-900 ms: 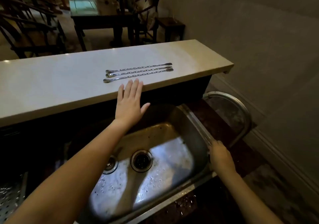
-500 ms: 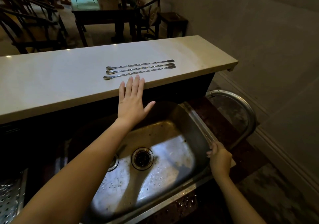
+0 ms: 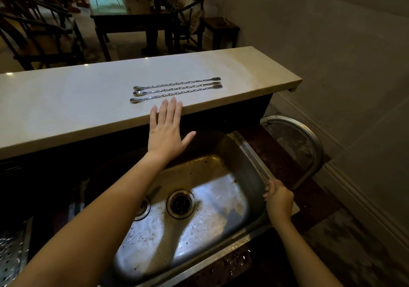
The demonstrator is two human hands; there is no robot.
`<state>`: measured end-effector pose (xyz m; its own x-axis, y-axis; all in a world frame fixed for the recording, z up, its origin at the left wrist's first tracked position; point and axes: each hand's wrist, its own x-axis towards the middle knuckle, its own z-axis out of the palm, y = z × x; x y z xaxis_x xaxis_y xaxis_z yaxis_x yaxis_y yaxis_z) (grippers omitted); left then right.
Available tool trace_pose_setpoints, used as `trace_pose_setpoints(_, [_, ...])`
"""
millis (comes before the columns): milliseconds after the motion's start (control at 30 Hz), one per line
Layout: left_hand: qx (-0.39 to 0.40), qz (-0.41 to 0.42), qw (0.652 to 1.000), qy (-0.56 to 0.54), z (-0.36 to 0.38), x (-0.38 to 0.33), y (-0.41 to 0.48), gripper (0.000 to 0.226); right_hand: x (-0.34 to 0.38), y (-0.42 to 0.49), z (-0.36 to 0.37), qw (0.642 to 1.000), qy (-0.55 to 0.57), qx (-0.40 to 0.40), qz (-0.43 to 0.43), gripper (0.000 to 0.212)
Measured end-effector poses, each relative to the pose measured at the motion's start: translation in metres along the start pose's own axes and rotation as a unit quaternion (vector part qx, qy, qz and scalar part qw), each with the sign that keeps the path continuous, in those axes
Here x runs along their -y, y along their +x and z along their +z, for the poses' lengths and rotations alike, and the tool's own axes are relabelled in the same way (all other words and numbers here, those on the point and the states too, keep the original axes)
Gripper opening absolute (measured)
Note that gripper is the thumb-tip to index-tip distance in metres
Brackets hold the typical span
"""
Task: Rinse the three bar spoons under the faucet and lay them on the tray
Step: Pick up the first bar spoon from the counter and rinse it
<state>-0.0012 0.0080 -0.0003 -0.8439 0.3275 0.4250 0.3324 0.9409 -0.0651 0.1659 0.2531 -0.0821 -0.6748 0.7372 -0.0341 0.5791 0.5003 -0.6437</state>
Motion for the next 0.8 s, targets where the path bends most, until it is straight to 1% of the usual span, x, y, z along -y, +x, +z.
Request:
trace_pose_setpoints(433, [0.002, 0.001, 1.0, -0.003, 0.001, 0.001, 0.0, 0.087, 0.001, 0.003, -0.001, 1.0, 0.009, 0.01, -0.004, 0.029])
trace_pose_setpoints(567, [0.004, 0.001, 1.0, 0.002, 0.0, 0.001, 0.0, 0.087, 0.002, 0.002, -0.01, 0.999, 0.012, 0.037, -0.005, 0.029])
trace_pose_setpoints(633, [0.008, 0.002, 1.0, 0.005, 0.0, 0.002, -0.001, 0.087, 0.008, -0.005, -0.018, 0.998, -0.042, 0.038, -0.041, 0.028])
trace_pose_setpoints(700, [0.01, 0.004, 1.0, 0.002, -0.001, 0.002, -0.002, 0.087, 0.018, -0.015, -0.027, 0.988, -0.106, -0.006, -0.114, 0.026])
trace_pose_setpoints(733, [0.011, 0.004, 1.0, -0.001, -0.001, 0.002, -0.002, 0.087, 0.026, -0.02, -0.033, 0.981, -0.112, -0.027, -0.156, 0.024])
trace_pose_setpoints(800, [0.013, 0.004, 1.0, -0.005, -0.003, 0.002, -0.002, 0.086, 0.053, -0.029, -0.045, 0.966, -0.084, -0.04, -0.24, 0.022])
